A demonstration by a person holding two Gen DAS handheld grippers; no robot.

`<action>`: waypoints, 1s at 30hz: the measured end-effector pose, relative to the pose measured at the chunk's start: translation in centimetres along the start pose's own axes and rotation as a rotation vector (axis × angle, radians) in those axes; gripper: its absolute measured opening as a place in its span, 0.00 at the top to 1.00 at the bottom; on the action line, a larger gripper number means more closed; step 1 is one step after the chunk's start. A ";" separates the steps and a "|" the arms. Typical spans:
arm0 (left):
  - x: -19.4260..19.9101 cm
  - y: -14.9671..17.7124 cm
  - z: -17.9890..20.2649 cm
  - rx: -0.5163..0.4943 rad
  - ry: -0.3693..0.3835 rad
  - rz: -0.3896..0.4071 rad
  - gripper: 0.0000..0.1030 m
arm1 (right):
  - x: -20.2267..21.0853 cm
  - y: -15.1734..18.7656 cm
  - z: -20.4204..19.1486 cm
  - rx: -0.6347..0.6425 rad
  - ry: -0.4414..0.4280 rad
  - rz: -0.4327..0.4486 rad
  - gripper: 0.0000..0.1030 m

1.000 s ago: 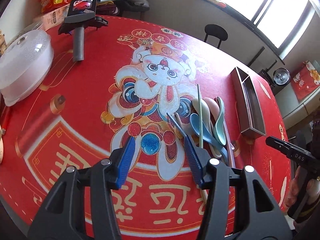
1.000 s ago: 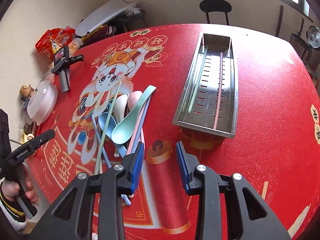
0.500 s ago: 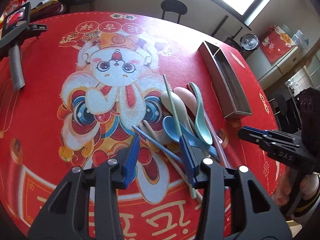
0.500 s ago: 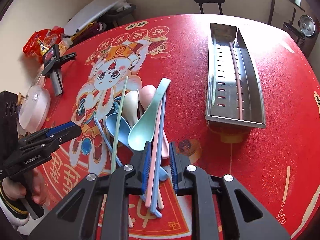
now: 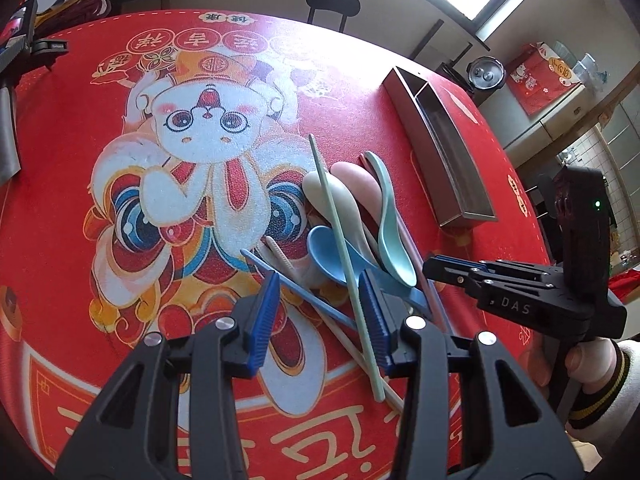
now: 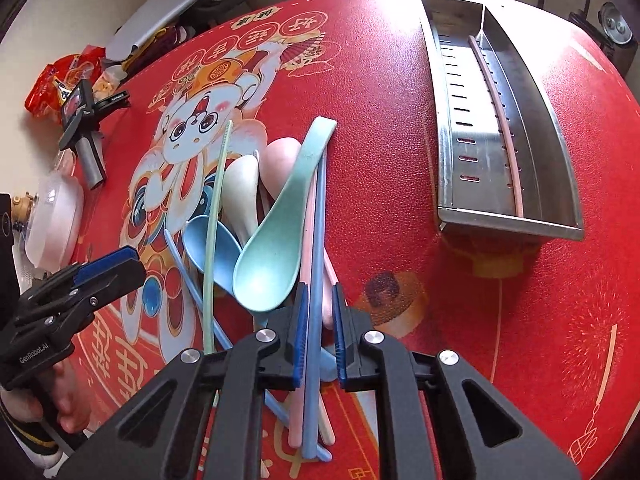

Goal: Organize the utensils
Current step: 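Grasp a pale green chopstick with the left tool while the right tool grasps a blue chopstick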

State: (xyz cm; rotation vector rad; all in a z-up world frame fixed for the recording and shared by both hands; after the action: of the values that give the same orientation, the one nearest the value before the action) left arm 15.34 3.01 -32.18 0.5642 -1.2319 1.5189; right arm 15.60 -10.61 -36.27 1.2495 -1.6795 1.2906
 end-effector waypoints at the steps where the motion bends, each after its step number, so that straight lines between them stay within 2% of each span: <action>1: -0.1 0.1 0.0 0.003 0.001 -0.003 0.59 | 0.0 0.0 0.1 -0.005 -0.006 -0.004 0.88; 8: -0.7 1.2 0.6 0.022 -0.013 -0.026 0.59 | 0.3 1.4 0.6 0.009 -0.048 -0.061 0.89; 15: -0.8 2.0 0.6 0.083 -0.058 -0.031 0.59 | -1.0 0.8 0.5 0.072 -0.041 -0.097 0.89; 17: -1.1 2.3 0.9 0.086 -0.070 -0.040 0.64 | -1.4 0.9 1.0 0.054 -0.042 -0.112 0.91; 19: -1.4 2.5 1.3 0.102 -0.053 -0.045 0.66 | -1.3 1.0 1.4 0.048 -0.046 -0.108 0.94; 27: -4.1 3.5 2.0 0.140 -0.066 -0.109 0.67 | 1.2 1.1 3.1 0.013 -0.059 -0.045 0.94; 30: -4.4 3.3 2.4 0.116 -0.089 -0.096 0.67 | 2.0 1.1 3.6 0.017 -0.042 -0.013 0.94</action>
State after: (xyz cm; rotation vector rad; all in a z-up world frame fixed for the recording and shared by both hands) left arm 13.27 -0.75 -36.36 0.7636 -1.1719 1.5046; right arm 14.05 -14.61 -35.86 1.3038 -1.6903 1.2820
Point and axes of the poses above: each gripper's, at about its wrist camera, not at the fingertips, and x roughly against the way its jaws point, z to its right, y to its underside, the point moved 6 cm from there along -x, roughly the way its jaws point, and after that the axes turned 1 degree about -y, right-handed, at the moved point
